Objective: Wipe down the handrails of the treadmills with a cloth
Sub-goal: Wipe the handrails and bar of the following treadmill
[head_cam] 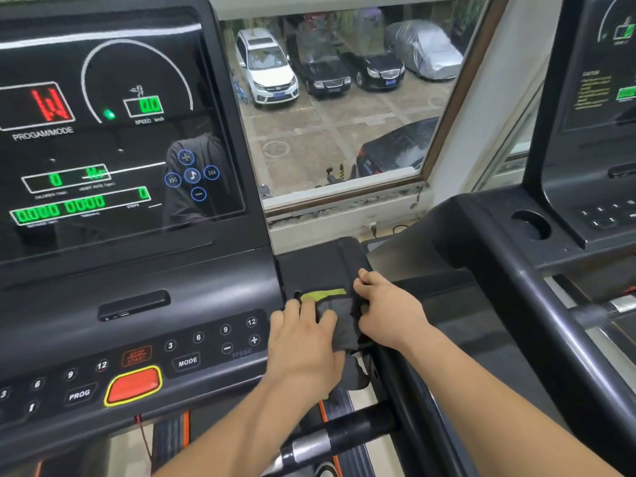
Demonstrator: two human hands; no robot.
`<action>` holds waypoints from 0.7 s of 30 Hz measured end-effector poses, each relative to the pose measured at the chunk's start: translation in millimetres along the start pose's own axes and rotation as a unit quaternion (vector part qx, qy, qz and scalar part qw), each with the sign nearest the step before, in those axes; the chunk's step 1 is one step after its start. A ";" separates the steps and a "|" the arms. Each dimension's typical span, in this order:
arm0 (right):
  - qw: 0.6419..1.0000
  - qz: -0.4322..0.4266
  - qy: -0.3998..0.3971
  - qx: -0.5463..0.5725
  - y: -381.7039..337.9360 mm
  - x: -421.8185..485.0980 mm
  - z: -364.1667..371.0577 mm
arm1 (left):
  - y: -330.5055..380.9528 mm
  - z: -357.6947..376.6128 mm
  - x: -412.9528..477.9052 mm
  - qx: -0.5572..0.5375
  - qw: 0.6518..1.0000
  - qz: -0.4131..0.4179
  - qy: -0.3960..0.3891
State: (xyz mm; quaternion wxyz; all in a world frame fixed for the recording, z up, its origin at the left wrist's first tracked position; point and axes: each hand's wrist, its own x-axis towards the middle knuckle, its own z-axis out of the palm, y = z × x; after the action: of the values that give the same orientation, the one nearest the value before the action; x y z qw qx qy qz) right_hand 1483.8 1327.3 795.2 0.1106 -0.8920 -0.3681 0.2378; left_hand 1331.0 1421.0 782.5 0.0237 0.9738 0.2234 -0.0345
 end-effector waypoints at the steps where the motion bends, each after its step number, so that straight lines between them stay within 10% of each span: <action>1: 1.000 -0.002 0.000 -0.001 0.7 -0.2 0.2 | -3.9 -3.4 2.6 0.012 1.000 0.000 -0.007; 13: 1.000 -0.006 0.012 -0.022 2.1 5.0 4.5 | -26.1 -35.1 50.8 0.088 0.978 0.137 -0.132; 21: 1.000 -0.003 0.003 -0.006 3.2 6.2 6.2 | -29.8 -36.7 66.8 -0.159 0.969 0.024 -0.189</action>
State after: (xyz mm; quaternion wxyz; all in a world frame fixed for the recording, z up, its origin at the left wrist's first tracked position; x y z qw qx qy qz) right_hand 1486.4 1329.5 786.5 0.1069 -0.8925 -0.3716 0.2322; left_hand 1380.1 1479.0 813.0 0.2210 0.9384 0.1936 -0.1818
